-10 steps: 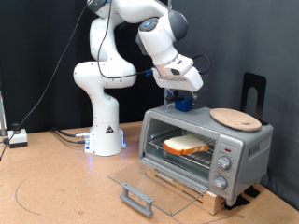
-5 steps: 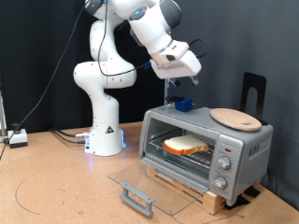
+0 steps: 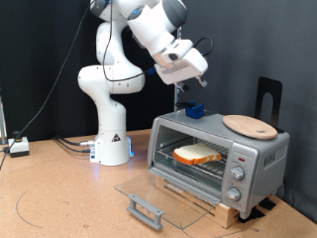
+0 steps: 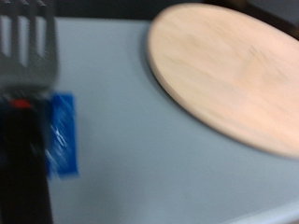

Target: Make a piece of toast with the oven

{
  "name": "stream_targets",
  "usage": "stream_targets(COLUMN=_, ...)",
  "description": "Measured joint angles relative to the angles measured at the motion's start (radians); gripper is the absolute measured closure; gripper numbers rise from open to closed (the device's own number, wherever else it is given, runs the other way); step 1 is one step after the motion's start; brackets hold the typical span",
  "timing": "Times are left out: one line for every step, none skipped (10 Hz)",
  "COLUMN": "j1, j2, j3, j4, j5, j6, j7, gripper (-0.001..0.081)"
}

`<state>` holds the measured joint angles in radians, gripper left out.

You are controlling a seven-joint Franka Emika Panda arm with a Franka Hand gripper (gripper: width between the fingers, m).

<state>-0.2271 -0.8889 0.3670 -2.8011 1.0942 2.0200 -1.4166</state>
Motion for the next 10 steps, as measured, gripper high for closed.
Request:
stream_targets(j1=-0.030, j2=0.016, j3=-0.008, j4=0.000, j5=-0.007, j6=0.022, j7=-0.002, gripper=-0.0003)
stream_targets(j1=-0.063, j2=0.032, j3=-0.009, j4=-0.001, j5=-0.024, j6=0.056, j7=-0.002, gripper=-0.0003)
stream_targets(j1=-0.097, j2=0.049, j3=-0.008, j4=-0.001, j5=-0.044, j6=0.089, j7=-0.002, gripper=-0.0003)
stream_targets(j1=-0.128, j2=0.066, j3=-0.012, j4=0.000, j5=-0.071, j6=0.103, j7=-0.009, gripper=-0.0003)
stream_targets(j1=-0.157, j2=0.085, j3=-0.024, j4=0.001, j5=-0.104, j6=0.103, j7=-0.031, gripper=-0.0003)
stream_targets(j1=-0.181, j2=0.108, j3=-0.045, j4=0.004, j5=-0.131, j6=0.097, j7=-0.054, gripper=-0.0003)
stream_targets(j1=-0.203, j2=0.135, j3=-0.071, j4=0.010, j5=-0.146, j6=0.090, j7=-0.073, gripper=-0.0003)
stream_targets(j1=-0.214, j2=0.171, j3=-0.091, j4=0.026, j5=-0.149, j6=0.071, j7=-0.091, gripper=-0.0003)
stream_targets(j1=-0.214, j2=0.170, j3=-0.086, j4=0.025, j5=-0.149, j6=0.076, j7=-0.091, gripper=-0.0003)
stream_targets(j1=-0.215, j2=0.169, j3=-0.080, j4=0.021, j5=-0.109, j6=0.106, j7=-0.030, gripper=-0.0003)
